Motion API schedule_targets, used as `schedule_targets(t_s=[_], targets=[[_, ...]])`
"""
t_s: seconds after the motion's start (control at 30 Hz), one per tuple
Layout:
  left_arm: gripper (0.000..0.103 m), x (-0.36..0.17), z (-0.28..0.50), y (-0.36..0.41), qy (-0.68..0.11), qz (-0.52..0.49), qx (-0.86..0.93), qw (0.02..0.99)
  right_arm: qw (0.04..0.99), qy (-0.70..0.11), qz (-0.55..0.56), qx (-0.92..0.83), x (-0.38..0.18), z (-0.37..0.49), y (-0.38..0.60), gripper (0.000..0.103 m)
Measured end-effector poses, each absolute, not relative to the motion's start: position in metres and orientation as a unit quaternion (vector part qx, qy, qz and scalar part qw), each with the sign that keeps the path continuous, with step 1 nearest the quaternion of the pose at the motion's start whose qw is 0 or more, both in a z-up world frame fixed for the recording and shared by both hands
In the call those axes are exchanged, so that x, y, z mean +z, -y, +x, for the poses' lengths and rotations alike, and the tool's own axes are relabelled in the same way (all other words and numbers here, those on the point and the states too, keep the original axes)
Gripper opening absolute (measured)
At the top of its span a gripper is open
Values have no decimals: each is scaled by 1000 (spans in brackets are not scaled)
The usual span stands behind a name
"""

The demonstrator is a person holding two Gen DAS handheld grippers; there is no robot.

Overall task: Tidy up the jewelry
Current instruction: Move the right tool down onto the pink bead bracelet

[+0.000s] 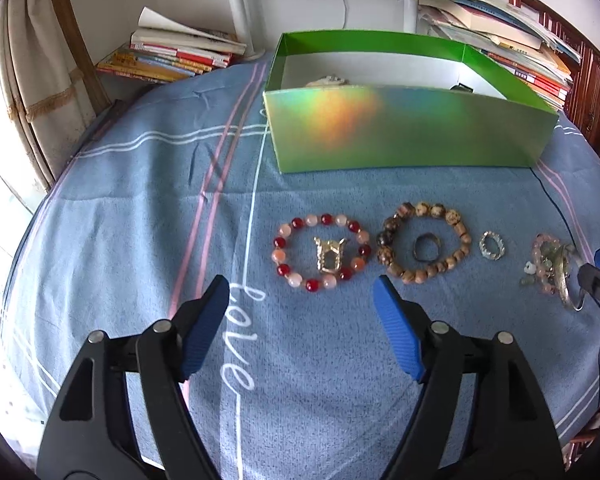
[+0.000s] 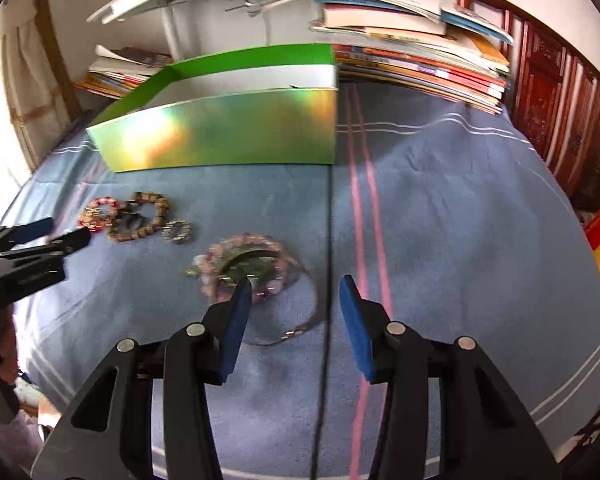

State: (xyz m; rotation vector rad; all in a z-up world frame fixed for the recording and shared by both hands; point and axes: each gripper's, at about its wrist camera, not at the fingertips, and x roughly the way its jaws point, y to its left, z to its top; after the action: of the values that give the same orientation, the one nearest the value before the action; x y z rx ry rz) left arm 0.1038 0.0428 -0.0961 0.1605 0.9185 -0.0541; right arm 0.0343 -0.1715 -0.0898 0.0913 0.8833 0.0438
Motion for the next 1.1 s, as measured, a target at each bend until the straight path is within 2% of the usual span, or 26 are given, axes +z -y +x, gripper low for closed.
schedule_targets(t_s=[0.53, 0.63, 0.83, 0.9, 0.93, 1.1], targets=[[76, -104, 109, -50, -458, 61, -19, 887, 904, -421, 14, 79, -84, 69, 122, 46], [76, -104, 107, -46, -458, 62, -18, 887, 896, -440, -8, 54, -96, 80, 115, 34], [79, -101, 100, -45, -452, 64, -21, 889, 896, -440, -58, 22, -101, 78, 108, 26], [79, -101, 97, -44, -451, 66, -27, 890, 894, -443, -60, 19, -102, 77, 109, 11], [79, -101, 96, -44, -451, 66, -29, 890, 893, -446, -51, 26, -103, 77, 111, 8], [79, -103, 94, -44, -453, 67, -30, 888, 897, -441, -20, 41, -99, 73, 114, 8]])
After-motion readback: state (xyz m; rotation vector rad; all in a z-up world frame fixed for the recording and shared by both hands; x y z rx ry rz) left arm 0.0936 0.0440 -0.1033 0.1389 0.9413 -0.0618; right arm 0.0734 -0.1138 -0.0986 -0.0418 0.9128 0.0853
